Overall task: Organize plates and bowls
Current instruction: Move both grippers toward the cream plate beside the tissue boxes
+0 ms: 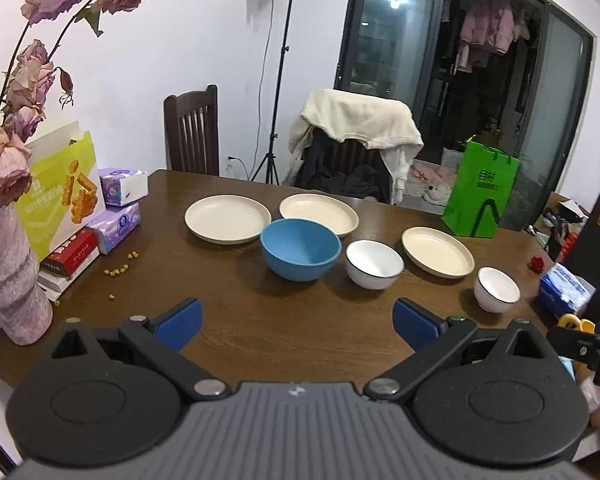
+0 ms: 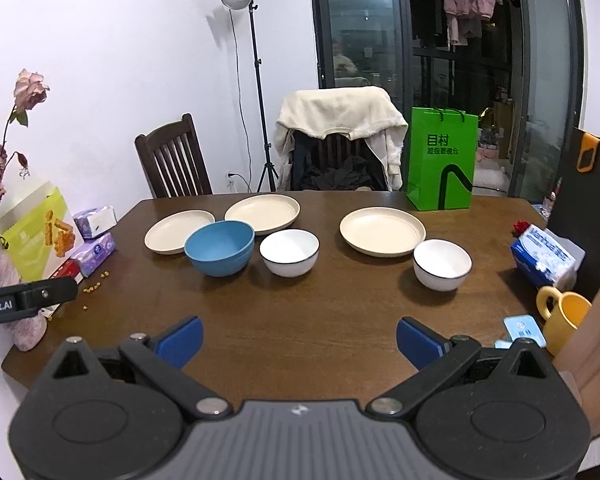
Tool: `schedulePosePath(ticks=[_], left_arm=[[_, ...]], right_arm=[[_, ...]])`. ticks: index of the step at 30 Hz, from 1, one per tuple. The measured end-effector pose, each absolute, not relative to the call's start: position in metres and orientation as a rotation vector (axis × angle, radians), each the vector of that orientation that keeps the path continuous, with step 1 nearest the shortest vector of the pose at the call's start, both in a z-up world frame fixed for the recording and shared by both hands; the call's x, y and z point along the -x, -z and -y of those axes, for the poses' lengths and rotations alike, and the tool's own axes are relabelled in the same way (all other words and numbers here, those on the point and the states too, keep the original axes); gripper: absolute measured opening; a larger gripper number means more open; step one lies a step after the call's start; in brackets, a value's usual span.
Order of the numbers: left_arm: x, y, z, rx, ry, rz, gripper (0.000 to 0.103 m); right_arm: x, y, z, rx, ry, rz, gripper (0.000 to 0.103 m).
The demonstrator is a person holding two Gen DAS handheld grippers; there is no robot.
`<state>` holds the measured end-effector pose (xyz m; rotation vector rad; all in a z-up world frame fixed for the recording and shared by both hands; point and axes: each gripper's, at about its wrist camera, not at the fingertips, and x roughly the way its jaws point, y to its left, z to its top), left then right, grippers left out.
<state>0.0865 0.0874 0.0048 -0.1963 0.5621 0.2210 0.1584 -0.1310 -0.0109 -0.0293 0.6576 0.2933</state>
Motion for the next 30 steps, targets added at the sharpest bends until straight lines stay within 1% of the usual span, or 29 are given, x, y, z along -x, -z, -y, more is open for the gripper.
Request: schedulePosePath(ticks=[15,30], left_arm=[[-0.165,0.008,-0.15,0.223,-0.334,-0.634,0.103],[-0.238,0.027,-0.224,0.272,-0.434,-0.714,0.103]], right_arm=[[-0.271,0.016,0.076,0.008,-0.368,-0.726,0.103],[-0.386,0.037,-0.03,0.051,-0.495,-0.812,0.103]])
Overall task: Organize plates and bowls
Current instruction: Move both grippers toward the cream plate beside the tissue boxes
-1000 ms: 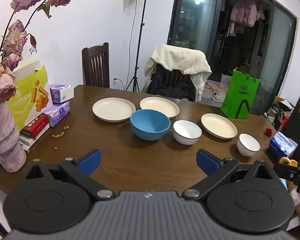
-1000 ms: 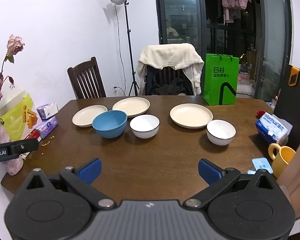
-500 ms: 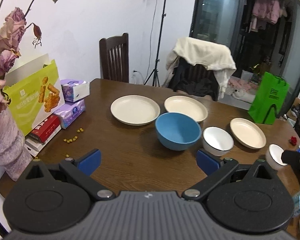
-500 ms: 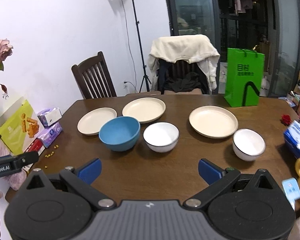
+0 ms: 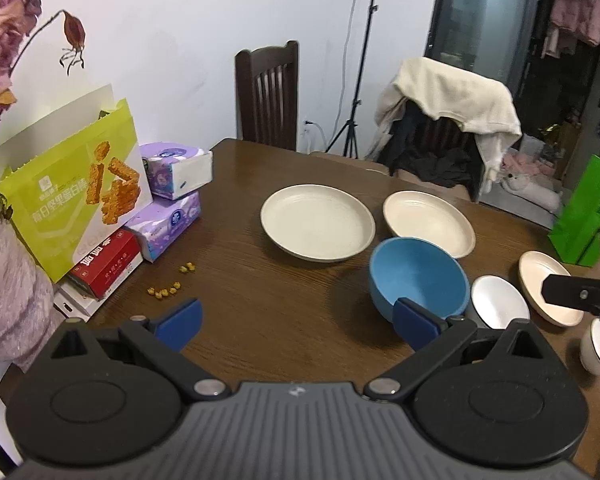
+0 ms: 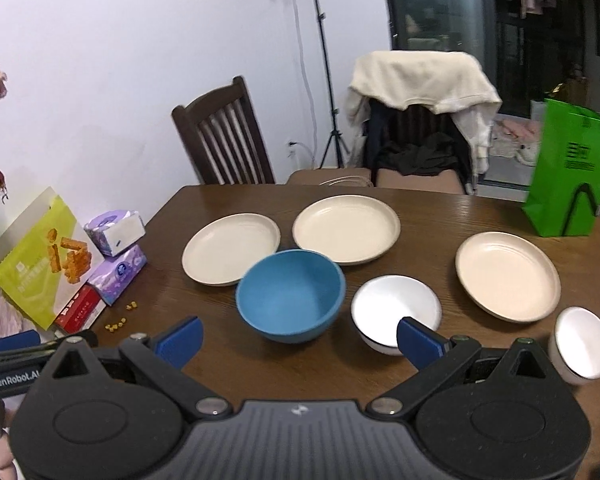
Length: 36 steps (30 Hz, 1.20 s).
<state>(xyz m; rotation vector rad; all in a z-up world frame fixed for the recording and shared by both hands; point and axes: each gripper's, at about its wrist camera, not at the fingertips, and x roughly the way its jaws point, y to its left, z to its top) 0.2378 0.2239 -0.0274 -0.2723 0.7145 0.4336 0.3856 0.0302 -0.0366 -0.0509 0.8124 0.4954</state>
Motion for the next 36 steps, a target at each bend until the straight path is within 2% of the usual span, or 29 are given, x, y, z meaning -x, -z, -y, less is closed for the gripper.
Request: schedulePosePath(ticks=[36], left_arm=[[-0.38,0.067,-0.318,0.402,-0.668,-0.795,0.103]], right_arm=[[-0.606,0.096,-0.19,0.186,-0.732,-0.987,0.103]])
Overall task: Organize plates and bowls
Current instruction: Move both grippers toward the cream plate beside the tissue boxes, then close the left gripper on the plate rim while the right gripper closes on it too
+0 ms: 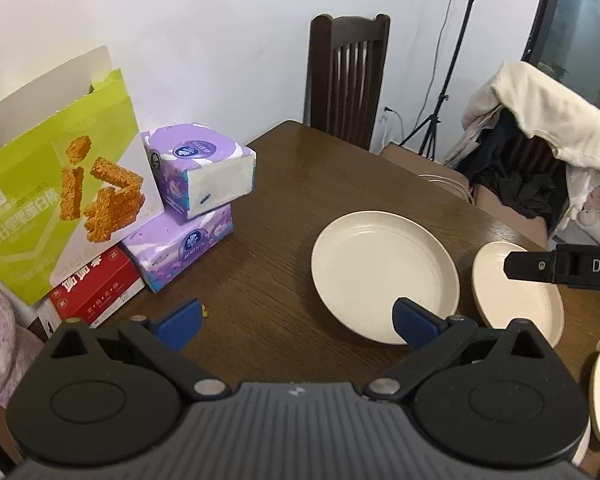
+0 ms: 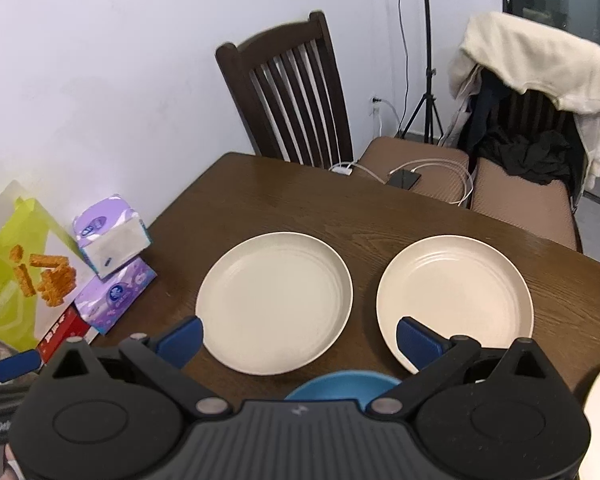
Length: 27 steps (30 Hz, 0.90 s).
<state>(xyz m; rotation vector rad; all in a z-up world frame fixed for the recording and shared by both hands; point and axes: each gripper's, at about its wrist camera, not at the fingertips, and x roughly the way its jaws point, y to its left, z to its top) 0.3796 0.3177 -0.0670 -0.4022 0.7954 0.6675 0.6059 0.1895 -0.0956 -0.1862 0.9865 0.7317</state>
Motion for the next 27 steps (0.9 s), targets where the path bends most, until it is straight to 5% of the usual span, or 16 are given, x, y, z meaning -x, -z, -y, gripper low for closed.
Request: schedulePosePath(ticks=[27], left_arm=[[-0.473,0.152,-0.402,0.527,-0.771,-0.945,0.103]], right_arm=[[-0.725,0.166,-0.259,0.252,-0.789,-1.127,0.098]])
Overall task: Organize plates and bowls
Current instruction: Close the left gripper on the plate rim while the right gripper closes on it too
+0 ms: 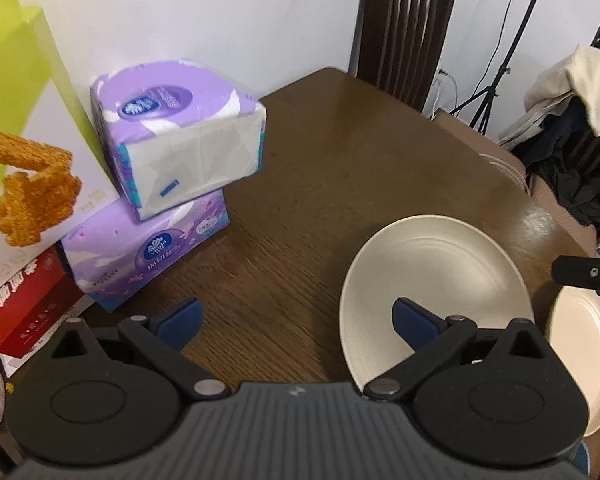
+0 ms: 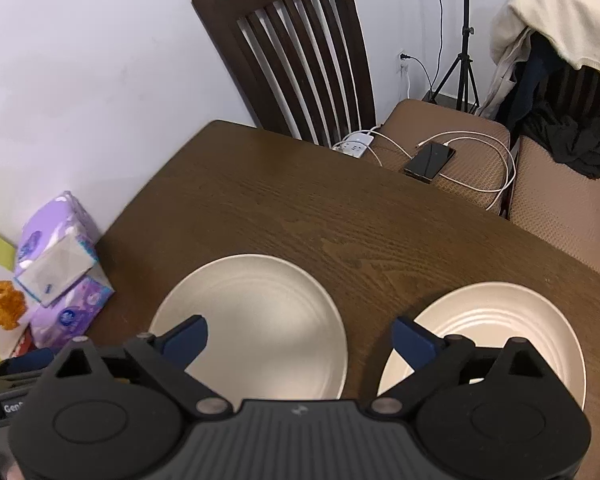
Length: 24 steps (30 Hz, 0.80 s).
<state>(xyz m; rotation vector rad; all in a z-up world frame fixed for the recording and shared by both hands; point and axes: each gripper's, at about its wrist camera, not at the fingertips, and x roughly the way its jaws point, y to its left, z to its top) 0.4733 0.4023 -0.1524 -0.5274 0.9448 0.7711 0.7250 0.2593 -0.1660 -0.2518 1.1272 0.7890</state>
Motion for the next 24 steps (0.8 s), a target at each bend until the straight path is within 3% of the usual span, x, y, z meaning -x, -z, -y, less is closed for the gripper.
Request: schedulePosePath(ticks=[2,5,7,11,18,24], left_arm=[[-0.476,0.159,-0.406,0.535,-0.772,-0.954,0.102],[-0.479,0.168,-0.409,0.546,-0.77,-0.966,0.099],[-0.481,0.173,-0.41,0.555,-0.76,-0.975,0.089],[-0.485,0.184,-0.412,0.573,-0.746,-0.998,0.078],[-0.491,0.196,-0.415,0.587,-0.741,-1.008,0.073],[-0.495,0.203,-0.417,0.61,-0.729,-1.018,0.058]], right_arm=[[-0.73,0.172,-0.262,0.249,-0.785,-1.135,0.096],[-0.733,0.184,-0.265,0.255,-0.79,-1.157,0.083],[-0.733,0.193,-0.267,0.265,-0.799,-1.169,0.076],[-0.733,0.206,-0.268,0.269,-0.802,-1.177,0.057],[-0.736,0.222,-0.27,0.307,-0.78,-1.197,0.043],[-0.739,0.236,-0.268,0.312,-0.771,-1.222,0.03]])
